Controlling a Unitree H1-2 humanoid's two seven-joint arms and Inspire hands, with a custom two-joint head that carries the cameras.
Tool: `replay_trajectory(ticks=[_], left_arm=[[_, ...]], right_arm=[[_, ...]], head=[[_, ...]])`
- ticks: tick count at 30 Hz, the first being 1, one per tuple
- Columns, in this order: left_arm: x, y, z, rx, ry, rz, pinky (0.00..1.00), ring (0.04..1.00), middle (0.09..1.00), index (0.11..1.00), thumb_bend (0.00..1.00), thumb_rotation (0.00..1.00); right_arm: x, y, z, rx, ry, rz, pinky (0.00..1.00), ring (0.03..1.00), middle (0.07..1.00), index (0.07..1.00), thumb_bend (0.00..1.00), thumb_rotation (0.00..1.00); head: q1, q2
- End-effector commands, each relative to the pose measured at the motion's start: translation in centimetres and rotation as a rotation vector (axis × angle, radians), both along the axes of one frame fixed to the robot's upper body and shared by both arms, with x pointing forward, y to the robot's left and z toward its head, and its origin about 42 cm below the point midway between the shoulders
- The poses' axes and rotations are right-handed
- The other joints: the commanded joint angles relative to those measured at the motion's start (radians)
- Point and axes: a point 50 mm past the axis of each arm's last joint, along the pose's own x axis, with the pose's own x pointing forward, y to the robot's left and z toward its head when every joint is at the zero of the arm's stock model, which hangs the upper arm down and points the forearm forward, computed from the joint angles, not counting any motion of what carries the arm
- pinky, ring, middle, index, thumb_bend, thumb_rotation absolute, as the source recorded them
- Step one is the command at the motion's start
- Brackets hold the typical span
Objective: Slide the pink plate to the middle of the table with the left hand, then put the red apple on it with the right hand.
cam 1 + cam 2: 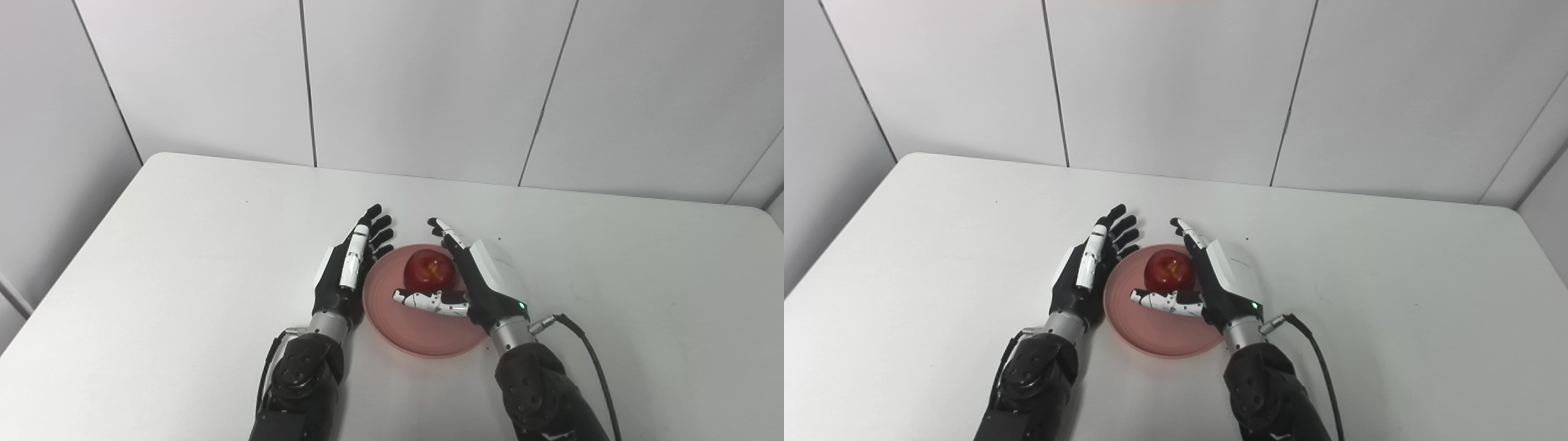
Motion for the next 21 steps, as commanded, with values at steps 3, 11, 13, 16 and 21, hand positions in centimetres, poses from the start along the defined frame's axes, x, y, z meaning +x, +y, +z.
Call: replay_trajectory(ticks=[3, 11, 13, 16, 21], left_arm=[[-0.1, -0.1, -0.3, -0.016, 0.02, -0.01, 0.92, 0.919, 0.925, 0.914, 0.37, 1.0], [0.0, -0.4, 0.2, -0.028, 0.038, -0.001, 0.91, 0.92, 0.922, 0.906, 0.35, 1.0], [0.0, -0.4, 0.1, -0.033, 0.038, -0.001, 0.9, 0.922, 0.92, 0.908, 0.34, 1.0], [0.0, -0.3, 0.0, -0.044, 0.038, 0.002, 0.9, 0.918, 0.917, 0.901, 0.35, 1.0], [0.0, -0.2, -0.2, -0.035, 0.035, 0.007, 0.89, 0.91, 0.917, 0.896, 0.36, 1.0]], right_arm=[[0.1, 0.0, 2.8, 0.044, -0.128, 0.022, 0.81, 0.885, 0.913, 0.937, 1.0, 0.65], [-0.8, -1.2, 5.4, 0.136, -0.213, 0.021, 0.8, 0.884, 0.93, 0.958, 1.0, 0.7], [-1.0, -1.5, 5.9, 0.172, -0.223, 0.024, 0.81, 0.891, 0.933, 0.958, 1.0, 0.69], [-1.2, -2.3, 6.6, 0.237, -0.249, 0.026, 0.81, 0.893, 0.931, 0.953, 1.0, 0.68], [-1.2, -3.9, 7.0, 0.271, -0.27, -0.027, 0.84, 0.911, 0.936, 0.953, 1.0, 0.74]], head=[[0.0, -0.002], [-0.001, -0.004], [-0.001, -0.005], [-0.002, -0.005], [-0.011, -0.006]])
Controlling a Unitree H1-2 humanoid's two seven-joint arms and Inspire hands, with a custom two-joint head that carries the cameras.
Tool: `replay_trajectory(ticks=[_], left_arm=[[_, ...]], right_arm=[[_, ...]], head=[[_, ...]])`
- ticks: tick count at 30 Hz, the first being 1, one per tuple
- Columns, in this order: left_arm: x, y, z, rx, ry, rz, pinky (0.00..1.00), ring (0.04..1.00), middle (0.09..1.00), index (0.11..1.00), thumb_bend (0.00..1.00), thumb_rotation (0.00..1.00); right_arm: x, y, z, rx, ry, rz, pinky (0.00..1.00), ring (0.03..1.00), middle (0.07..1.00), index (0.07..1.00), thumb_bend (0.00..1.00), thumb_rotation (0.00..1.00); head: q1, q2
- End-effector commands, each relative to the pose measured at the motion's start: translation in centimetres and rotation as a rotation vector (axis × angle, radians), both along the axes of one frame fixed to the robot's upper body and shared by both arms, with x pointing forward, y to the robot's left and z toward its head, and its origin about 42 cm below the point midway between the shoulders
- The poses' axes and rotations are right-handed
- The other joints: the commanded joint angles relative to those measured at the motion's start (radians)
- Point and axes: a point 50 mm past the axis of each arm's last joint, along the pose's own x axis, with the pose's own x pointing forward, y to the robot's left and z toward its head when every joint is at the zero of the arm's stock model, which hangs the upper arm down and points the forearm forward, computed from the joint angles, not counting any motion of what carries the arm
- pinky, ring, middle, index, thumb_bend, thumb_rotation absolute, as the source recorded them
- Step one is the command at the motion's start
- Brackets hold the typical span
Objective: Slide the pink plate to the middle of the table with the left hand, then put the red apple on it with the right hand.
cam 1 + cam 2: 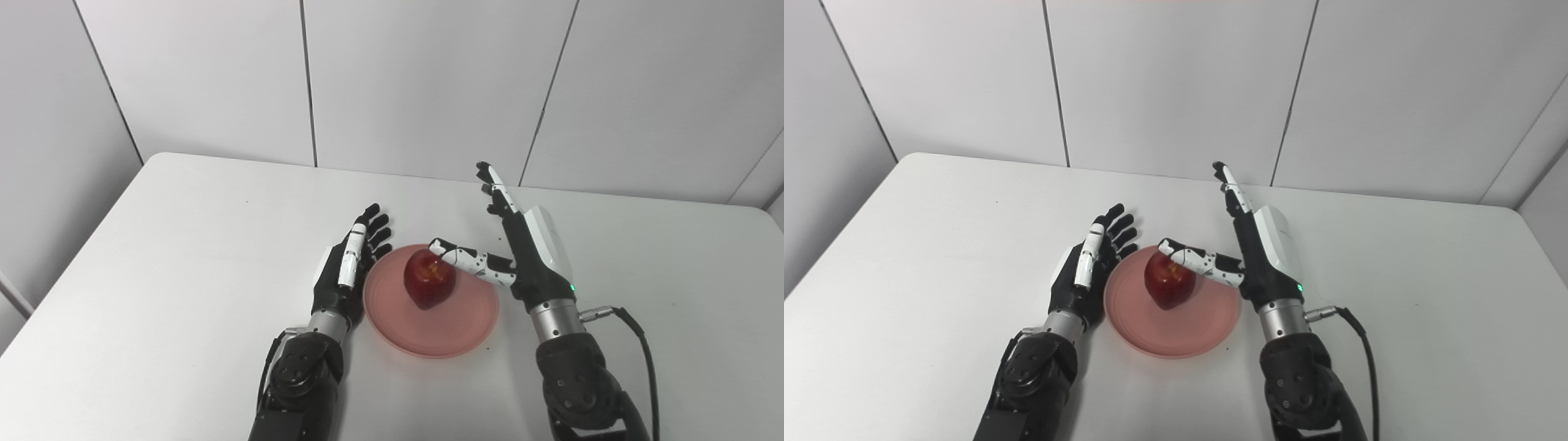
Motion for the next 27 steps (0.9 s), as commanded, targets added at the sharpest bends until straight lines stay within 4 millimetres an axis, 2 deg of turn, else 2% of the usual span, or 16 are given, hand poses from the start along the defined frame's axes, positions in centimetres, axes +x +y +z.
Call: replay_trajectory(ticks=[1, 3, 6, 9, 15, 19, 27], left_arm=[[0.0, -0.2, -0.3, 0.001, 0.018, 0.003, 0.89, 0.909, 0.917, 0.899, 0.37, 1.0], [-0.1, -0.1, -0.4, 0.005, 0.017, 0.002, 0.9, 0.91, 0.918, 0.902, 0.37, 1.0], [-0.2, -0.1, -0.4, 0.007, 0.014, 0.002, 0.9, 0.909, 0.914, 0.903, 0.37, 1.0], [-0.3, 0.0, -0.3, 0.007, 0.012, 0.004, 0.9, 0.906, 0.912, 0.9, 0.37, 1.0], [-0.4, 0.1, -0.1, 0.011, 0.006, 0.0, 0.91, 0.911, 0.918, 0.905, 0.38, 1.0], [-0.4, 0.2, -0.1, 0.011, 0.005, 0.003, 0.9, 0.911, 0.918, 0.9, 0.38, 1.0], [-0.5, 0.4, -0.1, 0.007, -0.001, -0.001, 0.9, 0.913, 0.922, 0.901, 0.38, 1.0]], right_arm=[[0.0, -0.7, 1.8, 0.027, -0.097, -0.014, 0.84, 0.911, 0.934, 0.953, 1.0, 0.77], [0.2, -1.6, 1.5, 0.031, -0.088, -0.055, 0.84, 0.911, 0.932, 0.953, 1.0, 0.79], [0.2, -2.7, 1.2, 0.03, -0.081, -0.099, 0.83, 0.901, 0.922, 0.949, 1.0, 0.93], [0.1, -4.3, 0.4, 0.067, -0.071, -0.142, 0.85, 0.914, 0.939, 0.962, 0.99, 0.99], [-0.6, -6.0, -0.9, 0.169, -0.034, -0.175, 0.86, 0.93, 0.959, 0.971, 0.98, 1.0], [-1.2, -6.3, -2.0, 0.257, -0.012, -0.139, 0.85, 0.931, 0.962, 0.974, 0.91, 1.0], [-1.9, -6.1, -4.6, 0.469, 0.109, -0.097, 0.98, 0.991, 0.993, 0.999, 0.87, 1.0]], head=[[0.001, -0.001], [0.002, -0.001], [0.003, 0.0], [0.002, 0.004], [0.002, 0.004], [0.004, 0.006], [0.0, 0.003]])
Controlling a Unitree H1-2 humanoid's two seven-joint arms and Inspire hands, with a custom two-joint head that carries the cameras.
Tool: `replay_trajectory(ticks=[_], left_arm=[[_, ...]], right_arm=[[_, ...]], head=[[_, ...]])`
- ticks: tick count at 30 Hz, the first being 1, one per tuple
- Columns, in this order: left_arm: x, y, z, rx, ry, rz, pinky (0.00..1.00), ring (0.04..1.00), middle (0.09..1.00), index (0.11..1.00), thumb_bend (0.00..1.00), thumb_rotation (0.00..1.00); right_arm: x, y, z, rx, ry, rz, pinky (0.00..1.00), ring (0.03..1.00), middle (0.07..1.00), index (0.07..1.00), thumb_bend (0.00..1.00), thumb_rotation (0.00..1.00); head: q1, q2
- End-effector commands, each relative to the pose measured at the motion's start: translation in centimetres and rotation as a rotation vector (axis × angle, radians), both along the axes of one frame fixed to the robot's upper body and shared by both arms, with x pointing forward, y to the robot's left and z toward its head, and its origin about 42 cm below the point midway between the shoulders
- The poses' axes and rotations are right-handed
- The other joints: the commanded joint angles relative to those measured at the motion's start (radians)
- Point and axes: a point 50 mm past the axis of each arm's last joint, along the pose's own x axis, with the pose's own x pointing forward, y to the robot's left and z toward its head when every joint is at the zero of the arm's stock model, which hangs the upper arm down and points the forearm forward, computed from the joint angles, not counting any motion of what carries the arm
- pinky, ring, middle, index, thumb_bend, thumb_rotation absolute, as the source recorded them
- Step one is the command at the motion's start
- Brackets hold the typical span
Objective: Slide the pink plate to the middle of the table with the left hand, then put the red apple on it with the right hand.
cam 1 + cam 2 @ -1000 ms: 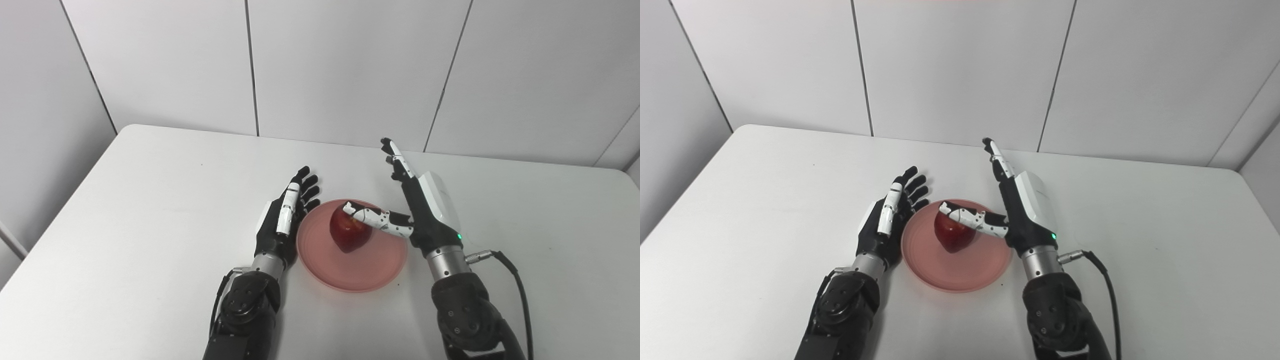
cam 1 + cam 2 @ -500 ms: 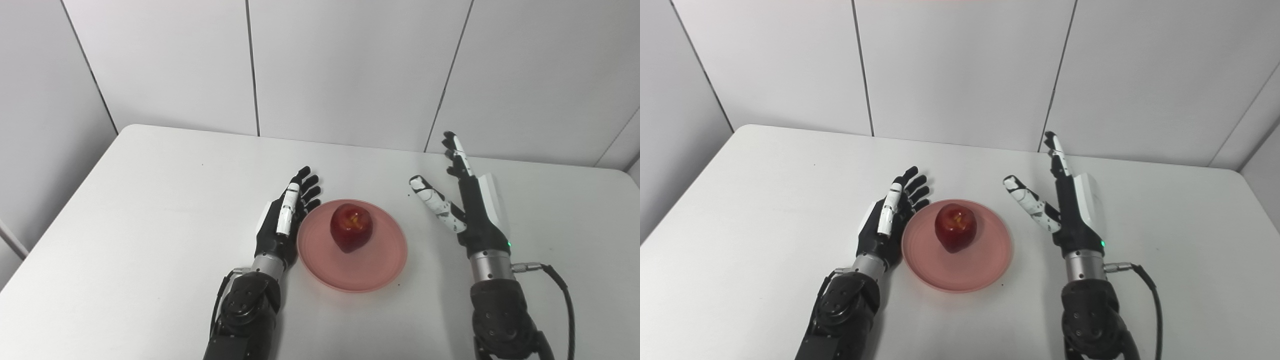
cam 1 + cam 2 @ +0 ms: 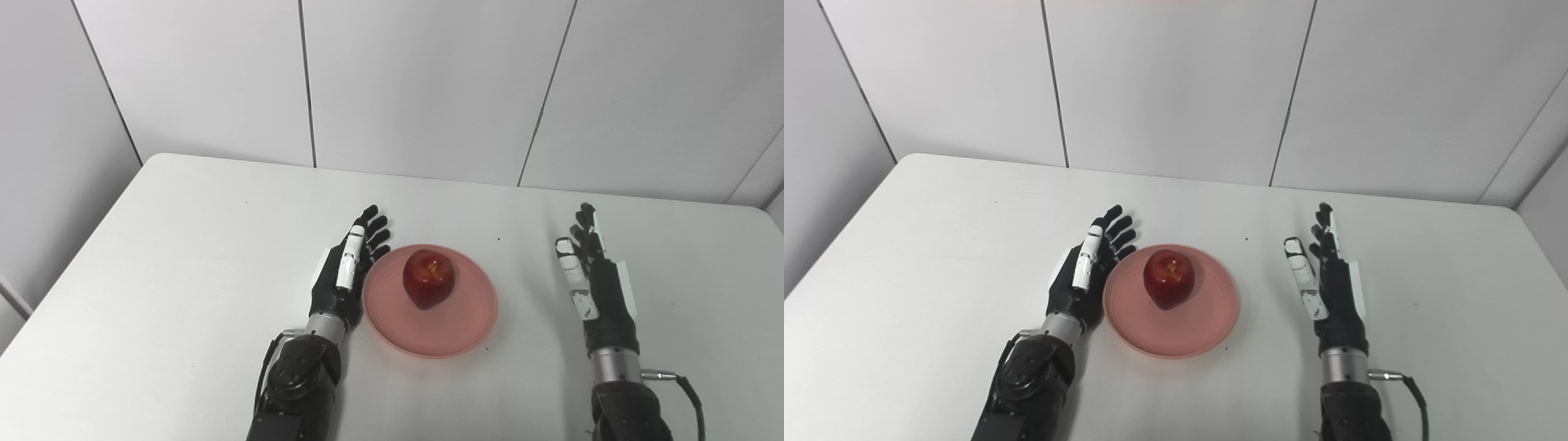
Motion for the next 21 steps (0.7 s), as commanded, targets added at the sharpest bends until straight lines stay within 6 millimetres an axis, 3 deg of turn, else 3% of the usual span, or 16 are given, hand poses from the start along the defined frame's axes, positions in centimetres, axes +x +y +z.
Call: replay_trajectory(ticks=[1, 5, 9, 12, 15, 21], left_arm=[[-0.3, 0.1, -0.1, 0.0, 0.009, -0.001, 0.9, 0.913, 0.922, 0.902, 0.38, 1.0], [-0.6, 0.2, 0.1, -0.005, 0.005, -0.009, 0.91, 0.916, 0.924, 0.907, 0.38, 1.0], [-0.9, 0.4, -0.1, 0.006, -0.007, -0.018, 0.92, 0.931, 0.938, 0.918, 0.38, 1.0], [-1.0, 0.5, -0.3, 0.006, -0.006, -0.017, 0.93, 0.934, 0.941, 0.918, 0.38, 1.0], [-1.2, 0.5, -0.3, 0.002, 0.001, -0.016, 0.94, 0.943, 0.948, 0.927, 0.38, 1.0], [-1.2, 0.6, -0.2, 0.006, -0.001, -0.032, 0.97, 0.959, 0.962, 0.945, 0.38, 1.0]], right_arm=[[0.3, 0.3, 0.9, 0.071, -0.073, 0.031, 0.99, 0.997, 0.998, 1.0, 0.84, 1.0], [0.2, 0.3, -0.2, 0.186, -0.028, 0.065, 1.0, 1.0, 1.0, 1.0, 0.7, 1.0], [0.3, 0.4, -0.7, 0.262, 0.006, 0.069, 1.0, 0.998, 1.0, 0.999, 0.43, 1.0], [0.3, 0.5, -0.9, 0.271, 0.017, 0.064, 0.99, 0.985, 0.993, 0.99, 0.33, 1.0], [0.4, 0.7, -1.2, 0.288, 0.026, 0.074, 0.99, 0.976, 0.983, 0.984, 0.27, 1.0], [0.4, 0.8, -1.3, 0.307, 0.051, 0.091, 1.0, 0.997, 0.999, 0.999, 0.27, 1.0]], head=[[-0.001, -0.002], [-0.004, -0.008], [-0.003, -0.015], [-0.005, -0.02], [-0.005, -0.019], [-0.004, -0.016]])
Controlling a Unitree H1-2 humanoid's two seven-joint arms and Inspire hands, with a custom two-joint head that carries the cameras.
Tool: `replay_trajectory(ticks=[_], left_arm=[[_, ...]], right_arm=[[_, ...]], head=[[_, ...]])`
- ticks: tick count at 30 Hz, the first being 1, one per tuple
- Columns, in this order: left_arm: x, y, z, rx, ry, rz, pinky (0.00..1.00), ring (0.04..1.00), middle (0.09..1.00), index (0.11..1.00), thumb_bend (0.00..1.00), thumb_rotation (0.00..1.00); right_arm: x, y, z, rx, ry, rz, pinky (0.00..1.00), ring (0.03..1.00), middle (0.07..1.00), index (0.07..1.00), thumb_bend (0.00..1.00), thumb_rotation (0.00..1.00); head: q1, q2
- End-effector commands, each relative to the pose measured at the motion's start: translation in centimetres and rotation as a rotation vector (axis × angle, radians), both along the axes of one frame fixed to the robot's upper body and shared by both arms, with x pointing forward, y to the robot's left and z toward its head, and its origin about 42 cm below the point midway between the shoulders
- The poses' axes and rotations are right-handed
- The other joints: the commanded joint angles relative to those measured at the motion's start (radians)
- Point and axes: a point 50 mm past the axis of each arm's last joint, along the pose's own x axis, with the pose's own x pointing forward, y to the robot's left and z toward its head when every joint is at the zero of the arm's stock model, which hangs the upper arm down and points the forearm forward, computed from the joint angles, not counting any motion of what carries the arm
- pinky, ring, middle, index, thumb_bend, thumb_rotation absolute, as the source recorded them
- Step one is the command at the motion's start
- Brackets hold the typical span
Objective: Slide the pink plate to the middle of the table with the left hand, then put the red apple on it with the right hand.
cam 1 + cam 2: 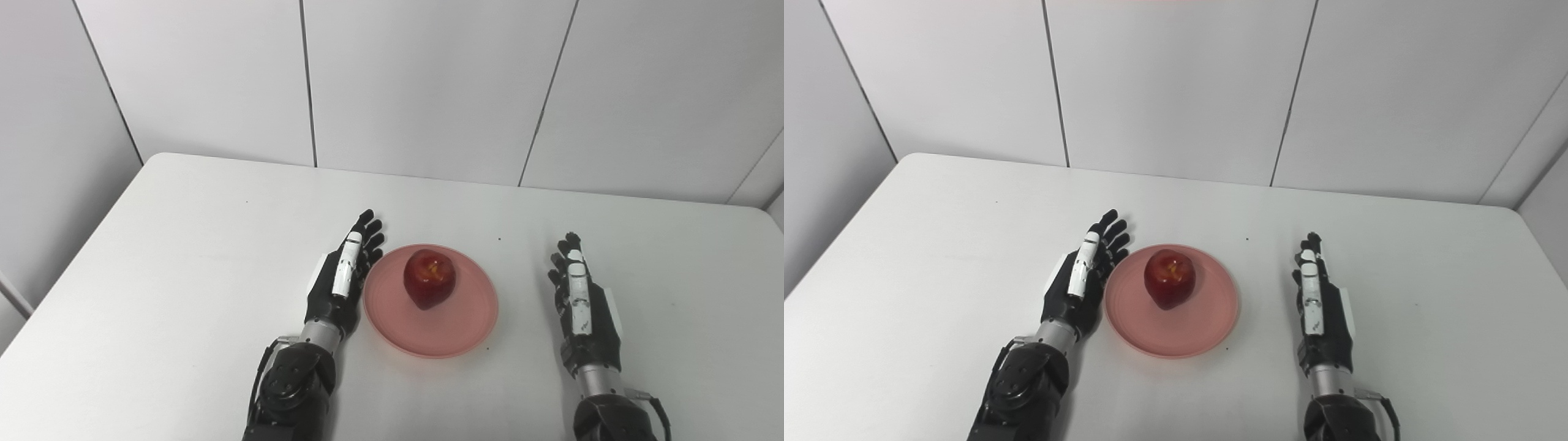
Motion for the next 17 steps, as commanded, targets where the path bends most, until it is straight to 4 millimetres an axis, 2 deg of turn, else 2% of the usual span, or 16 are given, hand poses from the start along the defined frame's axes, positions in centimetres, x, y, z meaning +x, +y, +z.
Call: replay_trajectory(ticks=[1, 17], left_arm=[[-0.14, 0.1, -0.08, 0.0, 0.009, -0.01, 0.97, 0.959, 0.961, 0.945, 0.38, 1.0], [-0.12, 0.1, -0.05, 0.002, 0.001, -0.014, 0.97, 0.964, 0.969, 0.955, 0.38, 1.0]], right_arm=[[0.41, 0.25, 1.43, 0.011, -0.053, 0.014, 1.0, 0.998, 1.0, 0.999, 0.27, 1.0], [0.46, 0.38, 1.67, 0.011, -0.054, 0.017, 1.0, 0.998, 0.996, 1.0, 0.26, 1.0]], head=[[0.001, -0.001], [0.004, 0.003]])
